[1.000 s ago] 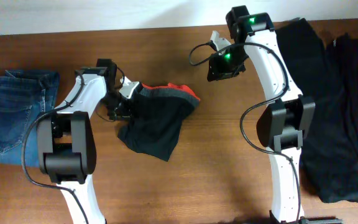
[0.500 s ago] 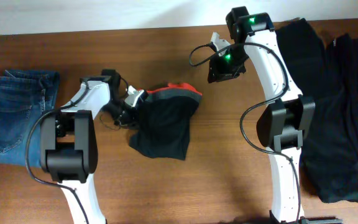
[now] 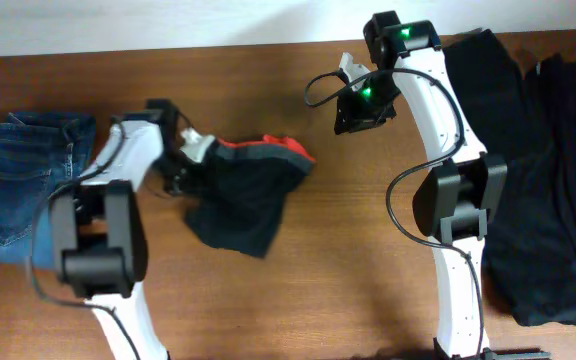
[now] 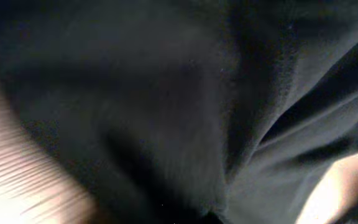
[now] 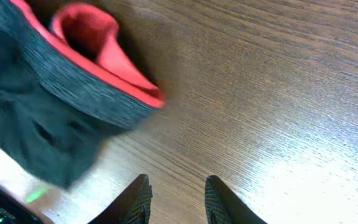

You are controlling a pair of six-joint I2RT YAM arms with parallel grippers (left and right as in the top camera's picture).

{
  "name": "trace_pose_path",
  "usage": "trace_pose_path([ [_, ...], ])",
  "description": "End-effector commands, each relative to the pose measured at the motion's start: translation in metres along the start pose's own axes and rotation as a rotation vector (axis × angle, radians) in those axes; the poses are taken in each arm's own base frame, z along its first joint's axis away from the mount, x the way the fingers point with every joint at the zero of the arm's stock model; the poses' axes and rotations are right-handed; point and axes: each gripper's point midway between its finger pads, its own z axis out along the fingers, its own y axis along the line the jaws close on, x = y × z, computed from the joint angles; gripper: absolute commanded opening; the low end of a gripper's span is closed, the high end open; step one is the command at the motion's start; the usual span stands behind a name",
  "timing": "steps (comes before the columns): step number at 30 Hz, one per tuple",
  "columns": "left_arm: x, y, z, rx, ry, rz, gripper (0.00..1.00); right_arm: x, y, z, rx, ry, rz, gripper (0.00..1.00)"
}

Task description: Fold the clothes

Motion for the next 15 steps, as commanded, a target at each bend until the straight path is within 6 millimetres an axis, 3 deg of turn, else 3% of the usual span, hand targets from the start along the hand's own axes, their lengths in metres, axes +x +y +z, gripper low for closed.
trace_pose_path([
  [1,-0.012,0.040,-0.081,-0.239,-0.171,-0.063,0.00,-0.002,0.007,-0.011,0.004,-0.024,-0.025,0.33],
  [3,-0.005,0.067,-0.112,-0.372,-0.212,-0.104,0.00,-0.002,0.007,-0.011,0.004,-0.024,-0.025,0.33],
  [7,0.011,0.101,-0.153,-0.557,-0.242,-0.158,0.00,-0.002,0.007,-0.011,0.004,-0.024,-0.026,0.33],
  [15,0.016,0.120,-0.195,-0.690,-0.278,-0.154,0.00,-0.002,0.007,-0.011,0.004,-0.024,-0.025,0.33],
])
